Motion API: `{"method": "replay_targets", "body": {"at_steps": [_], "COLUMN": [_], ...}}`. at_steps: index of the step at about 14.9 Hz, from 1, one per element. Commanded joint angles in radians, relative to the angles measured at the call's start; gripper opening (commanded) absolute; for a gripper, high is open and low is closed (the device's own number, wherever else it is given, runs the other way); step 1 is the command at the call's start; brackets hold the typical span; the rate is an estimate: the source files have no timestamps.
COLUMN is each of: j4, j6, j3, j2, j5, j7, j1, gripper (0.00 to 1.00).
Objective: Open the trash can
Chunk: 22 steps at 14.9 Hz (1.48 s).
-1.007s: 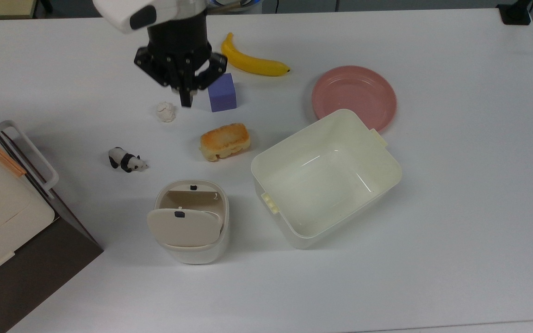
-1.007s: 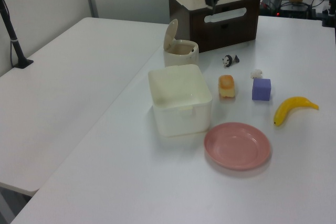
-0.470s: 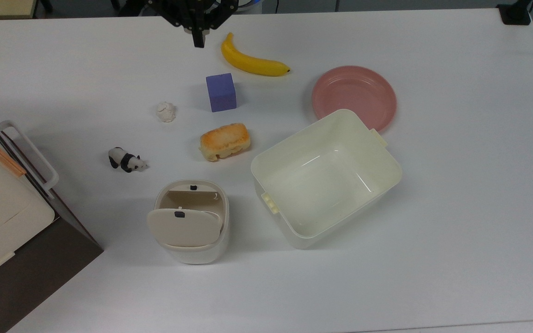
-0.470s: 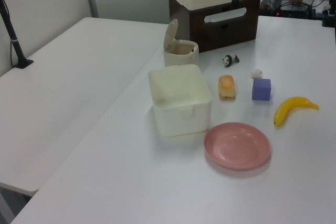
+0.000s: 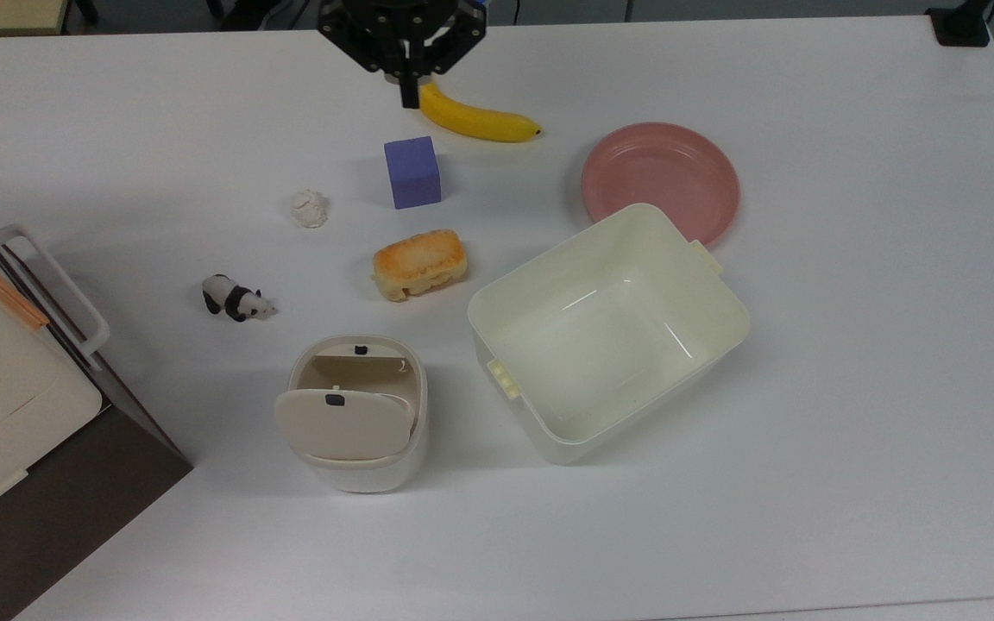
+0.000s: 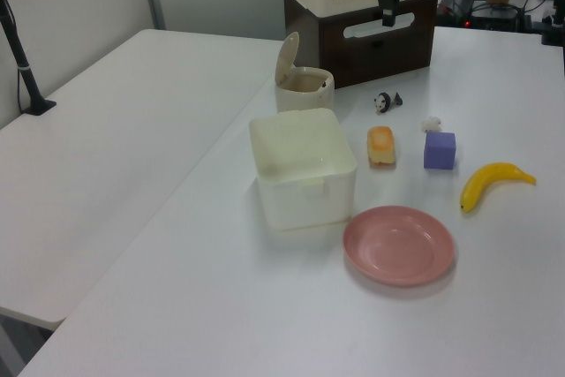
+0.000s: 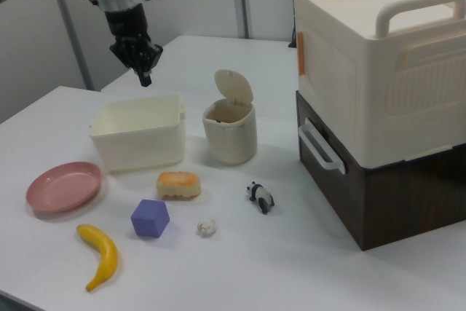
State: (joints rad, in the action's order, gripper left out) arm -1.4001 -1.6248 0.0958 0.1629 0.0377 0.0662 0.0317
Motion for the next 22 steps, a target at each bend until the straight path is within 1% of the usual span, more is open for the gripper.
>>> {"method": "replay_targets", "body": {"at_steps": [1, 2, 4, 6, 8, 9, 10, 11, 12, 13, 15, 16, 18, 22], "j4": [-0.082, -0.082, -0.077, -0.071, -0.071, -0.069, -0.069, -0.069, -0.069, -0.069, -0.069, -0.069, -0.069, -0.068], "j6": [-0.035, -0.035, -0.04, -0.043, -0.047, -0.053, -0.056, -0.059, -0.061, -0.066, -0.107, -0.133, -0.13, -0.122], "j3": [-0.06, -0.062, -0.062, -0.064, -0.079, -0.08, -0.08, -0.08, -0.08, -0.08, -0.08, -0.079, -0.079, -0.077], "j2": [-0.06, -0.06, -0.054, -0.045, -0.045, -0.04, -0.034, -0.032, -0.029, -0.029, -0.032, -0.029, -0.029, -0.031], "j5": [-0.045, -0.071, -0.09, -0.093, -0.116, -0.116, -0.116, -0.114, -0.111, -0.108, -0.098, -0.075, -0.047, -0.051], "j7": [-0.042, -0.042, -0.04, -0.033, -0.028, -0.028, -0.028, -0.028, -0.028, -0.029, -0.019, 0.006, 0.014, 0.044], "j1": [-0.093, -0.093, -0.087, -0.084, -0.081, -0.079, -0.078, -0.078, -0.076, -0.075, -0.076, -0.079, -0.078, -0.081], "gripper": [0.07, 0.07, 0.14, 0.14, 0.14, 0.16, 0.25, 0.51, 0.96, 1.0, 1.0, 1.0, 1.0, 1.0]}}
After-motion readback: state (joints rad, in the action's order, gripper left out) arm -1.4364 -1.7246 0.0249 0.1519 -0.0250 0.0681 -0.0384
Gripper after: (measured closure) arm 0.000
